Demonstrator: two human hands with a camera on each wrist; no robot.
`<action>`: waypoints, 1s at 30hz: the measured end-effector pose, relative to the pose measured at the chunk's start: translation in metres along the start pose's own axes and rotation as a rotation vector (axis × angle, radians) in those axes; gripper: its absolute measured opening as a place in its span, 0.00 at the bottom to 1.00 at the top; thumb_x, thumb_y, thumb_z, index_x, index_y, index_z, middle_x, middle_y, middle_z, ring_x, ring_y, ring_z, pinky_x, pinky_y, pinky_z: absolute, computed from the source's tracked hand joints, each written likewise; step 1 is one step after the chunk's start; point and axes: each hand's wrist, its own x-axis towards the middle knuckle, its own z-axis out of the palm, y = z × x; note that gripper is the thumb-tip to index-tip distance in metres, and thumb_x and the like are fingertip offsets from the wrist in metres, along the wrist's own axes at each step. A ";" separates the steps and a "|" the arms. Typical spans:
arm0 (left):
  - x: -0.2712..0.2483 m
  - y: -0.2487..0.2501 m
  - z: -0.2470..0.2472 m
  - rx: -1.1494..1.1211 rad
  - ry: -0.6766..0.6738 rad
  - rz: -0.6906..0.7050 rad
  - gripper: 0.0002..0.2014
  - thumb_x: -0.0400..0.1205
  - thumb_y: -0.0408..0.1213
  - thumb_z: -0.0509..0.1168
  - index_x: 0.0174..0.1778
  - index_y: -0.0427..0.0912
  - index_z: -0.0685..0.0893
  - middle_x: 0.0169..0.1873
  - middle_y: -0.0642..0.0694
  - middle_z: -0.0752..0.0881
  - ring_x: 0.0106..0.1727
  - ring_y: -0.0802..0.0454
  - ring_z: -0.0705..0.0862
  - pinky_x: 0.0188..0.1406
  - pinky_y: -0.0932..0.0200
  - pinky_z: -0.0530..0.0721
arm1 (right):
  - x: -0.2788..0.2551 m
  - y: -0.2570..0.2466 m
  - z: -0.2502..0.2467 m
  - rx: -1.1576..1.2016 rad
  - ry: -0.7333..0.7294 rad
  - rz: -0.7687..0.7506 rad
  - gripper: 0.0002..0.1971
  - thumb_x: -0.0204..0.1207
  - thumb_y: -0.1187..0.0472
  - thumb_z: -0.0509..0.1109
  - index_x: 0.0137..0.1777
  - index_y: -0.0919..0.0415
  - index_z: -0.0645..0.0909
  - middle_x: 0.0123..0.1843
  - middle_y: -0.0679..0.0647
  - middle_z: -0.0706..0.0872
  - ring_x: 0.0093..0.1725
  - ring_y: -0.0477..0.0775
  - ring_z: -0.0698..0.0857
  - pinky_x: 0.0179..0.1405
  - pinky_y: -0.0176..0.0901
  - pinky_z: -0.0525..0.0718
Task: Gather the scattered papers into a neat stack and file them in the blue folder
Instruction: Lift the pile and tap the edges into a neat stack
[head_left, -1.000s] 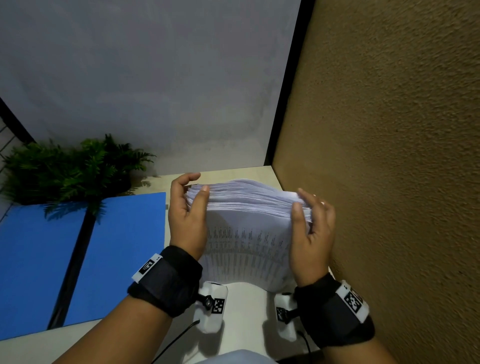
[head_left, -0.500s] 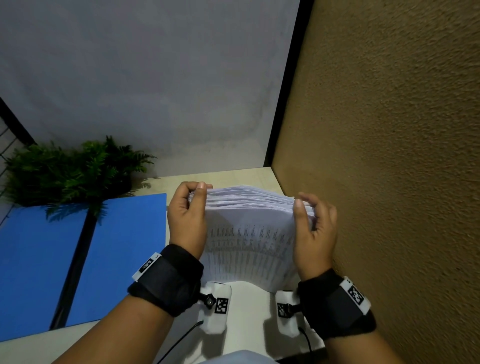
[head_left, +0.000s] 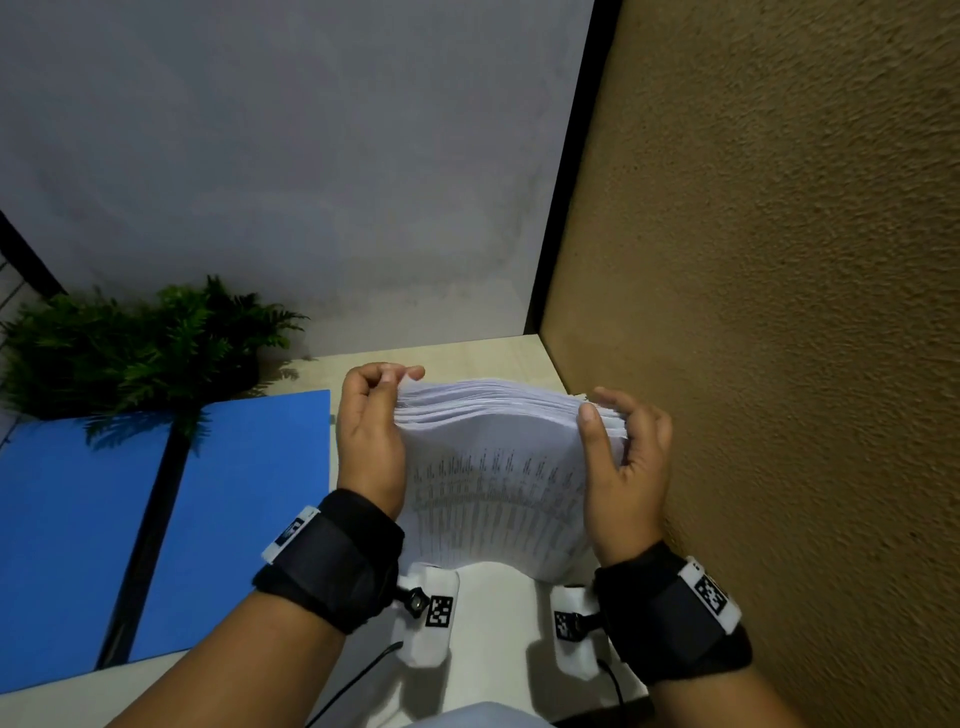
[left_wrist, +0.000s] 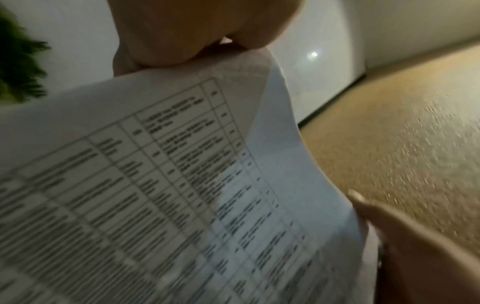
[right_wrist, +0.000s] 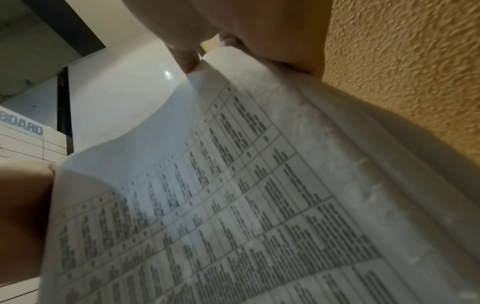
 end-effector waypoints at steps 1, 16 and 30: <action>-0.001 -0.002 0.001 -0.008 -0.018 -0.029 0.10 0.87 0.44 0.53 0.51 0.49 0.80 0.53 0.45 0.89 0.59 0.43 0.85 0.66 0.40 0.80 | -0.001 -0.001 0.001 -0.007 -0.005 -0.032 0.16 0.74 0.43 0.67 0.56 0.49 0.84 0.57 0.39 0.73 0.58 0.28 0.75 0.57 0.31 0.78; -0.006 -0.020 -0.014 -0.042 -0.304 0.009 0.56 0.51 0.80 0.67 0.74 0.54 0.69 0.65 0.44 0.81 0.64 0.47 0.85 0.57 0.51 0.87 | 0.005 -0.003 0.005 -0.048 -0.070 0.053 0.12 0.75 0.51 0.73 0.58 0.45 0.82 0.57 0.45 0.77 0.57 0.39 0.79 0.50 0.26 0.77; -0.007 -0.019 -0.012 -0.001 -0.370 0.064 0.59 0.48 0.84 0.62 0.75 0.58 0.68 0.69 0.51 0.78 0.67 0.60 0.82 0.54 0.69 0.84 | 0.012 -0.003 0.011 -0.118 -0.060 0.070 0.14 0.72 0.53 0.76 0.53 0.45 0.75 0.51 0.40 0.73 0.49 0.31 0.77 0.44 0.35 0.81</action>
